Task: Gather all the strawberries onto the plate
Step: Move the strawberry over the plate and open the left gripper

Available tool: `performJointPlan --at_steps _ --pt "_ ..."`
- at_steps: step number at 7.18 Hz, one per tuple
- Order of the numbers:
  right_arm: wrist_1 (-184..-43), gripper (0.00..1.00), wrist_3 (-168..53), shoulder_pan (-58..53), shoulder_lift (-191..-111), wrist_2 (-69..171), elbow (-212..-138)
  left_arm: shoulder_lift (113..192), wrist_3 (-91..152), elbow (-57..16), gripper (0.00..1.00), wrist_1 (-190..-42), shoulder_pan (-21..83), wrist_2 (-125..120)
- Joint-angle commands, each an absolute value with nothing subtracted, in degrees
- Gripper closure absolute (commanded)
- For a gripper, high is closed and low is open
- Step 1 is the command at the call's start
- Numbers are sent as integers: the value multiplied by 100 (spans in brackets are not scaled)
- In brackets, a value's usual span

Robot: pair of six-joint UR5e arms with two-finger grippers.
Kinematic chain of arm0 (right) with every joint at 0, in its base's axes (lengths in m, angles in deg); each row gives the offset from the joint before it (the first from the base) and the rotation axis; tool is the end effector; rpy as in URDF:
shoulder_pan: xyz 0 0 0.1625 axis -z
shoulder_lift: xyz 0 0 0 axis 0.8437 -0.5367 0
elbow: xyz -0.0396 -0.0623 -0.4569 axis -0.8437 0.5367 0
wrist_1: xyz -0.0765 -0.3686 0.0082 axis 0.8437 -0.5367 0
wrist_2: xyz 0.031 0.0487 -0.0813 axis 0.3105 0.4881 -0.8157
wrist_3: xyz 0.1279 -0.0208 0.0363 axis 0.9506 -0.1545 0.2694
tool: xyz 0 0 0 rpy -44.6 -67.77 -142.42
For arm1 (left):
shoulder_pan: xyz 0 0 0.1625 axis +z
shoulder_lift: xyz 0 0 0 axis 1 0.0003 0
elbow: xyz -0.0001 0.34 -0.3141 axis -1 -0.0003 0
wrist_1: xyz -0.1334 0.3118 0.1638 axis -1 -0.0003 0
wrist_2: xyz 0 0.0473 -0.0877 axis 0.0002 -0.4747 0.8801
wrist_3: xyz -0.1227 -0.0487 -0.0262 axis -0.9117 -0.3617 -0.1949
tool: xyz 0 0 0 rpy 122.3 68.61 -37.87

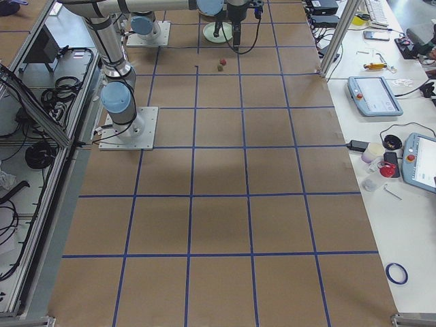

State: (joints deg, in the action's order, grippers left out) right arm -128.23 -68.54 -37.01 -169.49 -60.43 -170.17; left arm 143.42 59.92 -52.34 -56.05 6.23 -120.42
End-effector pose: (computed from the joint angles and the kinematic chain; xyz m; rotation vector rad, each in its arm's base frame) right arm 0.1742 -0.4553 0.4986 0.0210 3.1061 -0.0553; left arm -0.0728 -0.4264 0.2257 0.2324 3.0445 0.2965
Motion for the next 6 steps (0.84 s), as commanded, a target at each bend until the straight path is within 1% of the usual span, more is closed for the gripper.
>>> performJointPlan --at_steps 1,2,3,5,6 --pt "-12800 0 -7089 -3703 -16976 -6145 -17040 14328 5938 -5156 0 -5579 596 -12022" --pt "-12800 0 -7100 -3703 -16985 -6285 -17032 14258 5842 -4999 0 -5562 474 -11996" --pt "-12792 0 -7144 -3712 -16985 -6303 -17075 14240 5023 -4771 0 -5518 46 -12004" --pt "-12800 0 -7496 -3703 -16977 -6304 -17084 14467 3791 -4252 0 -5369 -912 -11578" --pt "-12792 0 -7487 -3703 -16985 -6286 -17084 14651 3341 -4198 2 -5029 -1116 -11339"
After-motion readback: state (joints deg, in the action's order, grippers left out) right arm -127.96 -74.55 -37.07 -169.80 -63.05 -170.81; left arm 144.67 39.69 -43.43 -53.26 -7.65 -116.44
